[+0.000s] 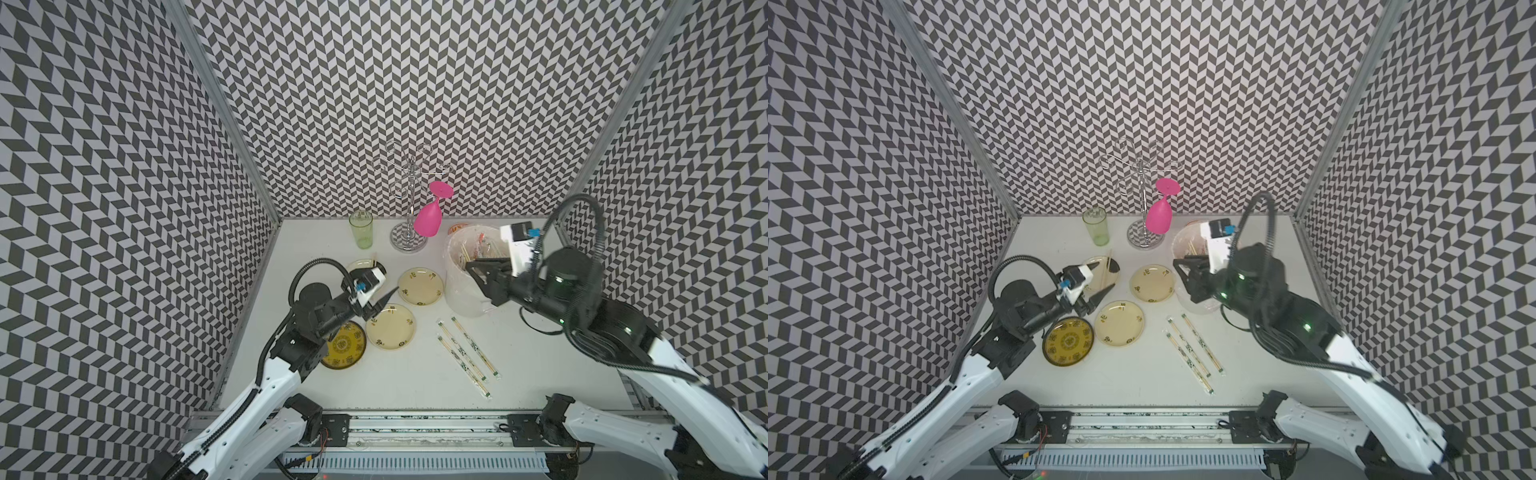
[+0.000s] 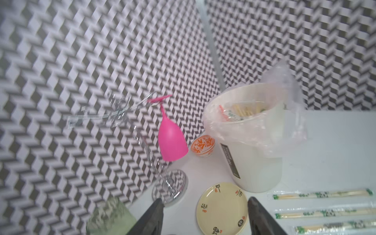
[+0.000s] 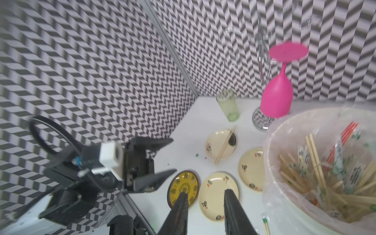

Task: Remove the packaging of disposable chopsticks
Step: Pick up the disposable chopsticks from the center of the board.

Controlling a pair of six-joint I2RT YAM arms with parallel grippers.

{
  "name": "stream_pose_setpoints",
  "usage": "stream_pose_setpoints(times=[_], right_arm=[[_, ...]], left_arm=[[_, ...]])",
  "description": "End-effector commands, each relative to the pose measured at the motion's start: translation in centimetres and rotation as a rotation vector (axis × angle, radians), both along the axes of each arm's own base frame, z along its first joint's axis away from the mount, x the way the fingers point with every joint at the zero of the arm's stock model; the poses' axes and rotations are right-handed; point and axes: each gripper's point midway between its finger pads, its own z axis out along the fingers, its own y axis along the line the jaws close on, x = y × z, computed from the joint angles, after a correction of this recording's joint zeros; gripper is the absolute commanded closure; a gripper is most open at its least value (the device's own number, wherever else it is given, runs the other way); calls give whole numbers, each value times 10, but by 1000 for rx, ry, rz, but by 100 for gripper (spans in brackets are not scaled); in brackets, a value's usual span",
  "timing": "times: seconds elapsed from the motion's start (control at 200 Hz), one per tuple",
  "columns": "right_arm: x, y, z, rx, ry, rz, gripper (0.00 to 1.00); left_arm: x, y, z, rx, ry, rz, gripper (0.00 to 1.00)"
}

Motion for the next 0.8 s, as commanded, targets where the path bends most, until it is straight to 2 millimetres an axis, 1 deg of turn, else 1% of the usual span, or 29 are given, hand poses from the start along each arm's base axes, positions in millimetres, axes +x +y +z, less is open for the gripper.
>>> stream_pose_setpoints(times=[0.0,0.06,0.12,0.17,0.26,0.31,0.426,0.466,0.561,0.671,0.726,0.796], right_arm=[[1,-19,30,9,-190,-67,69],[0,-25,35,1,-216,-89,70],[-2,-29,38,-1,-237,-96,70],[-3,-30,40,3,-252,-98,70],[-5,-33,42,17,-270,-104,70],[-5,-34,42,23,-274,-105,70],[-9,-38,44,36,-279,-109,70],[-10,-39,43,38,-281,-111,70],[-12,-44,42,38,-282,-123,70],[-14,-50,43,41,-286,-138,70],[-16,-53,45,42,-292,-147,70],[-17,-56,47,42,-300,-153,70]], left_arm=[[-47,-40,-17,250,-221,-274,34],[-60,-62,-37,362,-189,-346,37],[-74,-83,-67,501,-160,-413,39],[-81,-96,-92,601,-133,-448,43],[-91,-116,-125,671,-68,-528,47],[-94,-125,-138,668,-44,-565,49],[-102,-145,-159,652,-30,-636,51],[-103,-150,-169,667,-17,-654,54],[-106,-163,-194,733,42,-696,60],[-105,-175,-224,839,129,-700,60],[-105,-178,-235,884,157,-701,60],[-104,-183,-242,906,183,-702,60]])
